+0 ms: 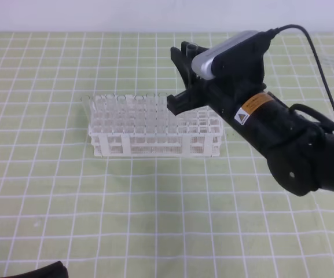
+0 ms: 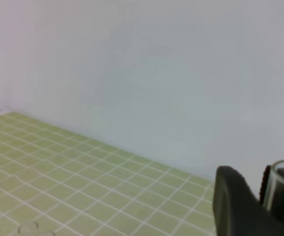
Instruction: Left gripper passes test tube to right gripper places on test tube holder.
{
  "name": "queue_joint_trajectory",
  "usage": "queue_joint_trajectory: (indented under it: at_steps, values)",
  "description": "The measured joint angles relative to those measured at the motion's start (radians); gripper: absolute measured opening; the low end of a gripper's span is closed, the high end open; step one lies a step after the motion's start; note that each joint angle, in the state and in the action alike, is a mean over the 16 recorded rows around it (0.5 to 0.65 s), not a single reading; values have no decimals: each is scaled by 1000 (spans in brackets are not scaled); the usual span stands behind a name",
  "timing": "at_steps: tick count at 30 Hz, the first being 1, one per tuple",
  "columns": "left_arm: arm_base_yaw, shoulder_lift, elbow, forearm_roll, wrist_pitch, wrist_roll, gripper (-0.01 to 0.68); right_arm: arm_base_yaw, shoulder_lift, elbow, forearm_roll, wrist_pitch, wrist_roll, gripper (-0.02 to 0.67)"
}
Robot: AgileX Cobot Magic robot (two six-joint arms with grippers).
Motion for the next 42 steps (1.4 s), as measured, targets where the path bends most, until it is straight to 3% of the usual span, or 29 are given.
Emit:
queue_joint_trajectory:
  at_steps: [18, 42]
  values:
    - [0, -1, -1, 0, 1, 0, -3, -11, 132, -24, 10, -96, 28, 87]
    - [0, 1, 1, 0, -1, 0, -3, -23, 169, -58, -24, -55, 53, 87]
